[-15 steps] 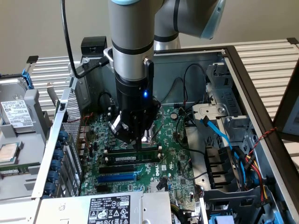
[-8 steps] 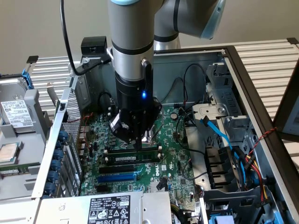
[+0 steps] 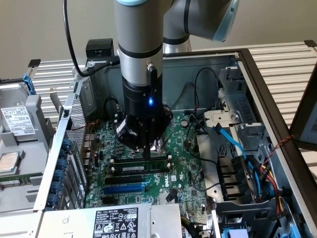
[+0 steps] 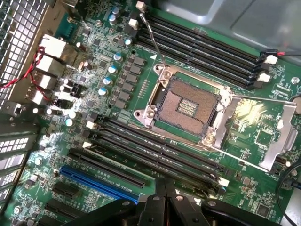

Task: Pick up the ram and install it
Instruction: 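Press down the ram until it locks into place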

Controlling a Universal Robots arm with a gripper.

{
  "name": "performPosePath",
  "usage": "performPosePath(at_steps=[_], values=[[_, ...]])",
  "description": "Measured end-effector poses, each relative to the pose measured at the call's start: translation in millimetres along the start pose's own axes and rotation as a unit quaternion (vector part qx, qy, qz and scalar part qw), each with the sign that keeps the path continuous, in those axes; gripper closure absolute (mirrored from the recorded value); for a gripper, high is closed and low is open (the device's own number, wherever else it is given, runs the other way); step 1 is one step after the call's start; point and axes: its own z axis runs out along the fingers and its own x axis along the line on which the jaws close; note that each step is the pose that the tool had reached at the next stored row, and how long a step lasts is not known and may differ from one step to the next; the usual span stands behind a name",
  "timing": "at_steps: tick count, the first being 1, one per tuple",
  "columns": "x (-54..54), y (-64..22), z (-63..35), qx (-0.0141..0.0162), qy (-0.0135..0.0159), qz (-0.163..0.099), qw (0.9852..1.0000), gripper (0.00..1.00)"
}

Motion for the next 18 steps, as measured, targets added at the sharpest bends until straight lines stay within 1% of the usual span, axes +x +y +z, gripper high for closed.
performPosePath(at_steps=[2,5,9,14,18], values=[[0.0,0.0,0.0,0.0,-0.0007,0.014,0.9999,0.9],[0.0,0.0,0.0,0.0,-0.0018,0.035,0.9994,0.9],[0.0,0.0,0.0,0.0,-0.0031,0.063,0.998,0.9],[0.0,0.0,0.0,0.0,-0.0048,0.099,0.9951,0.9],[0.0,0.0,-0.1,0.0,-0.006,0.127,0.9919,0.9]])
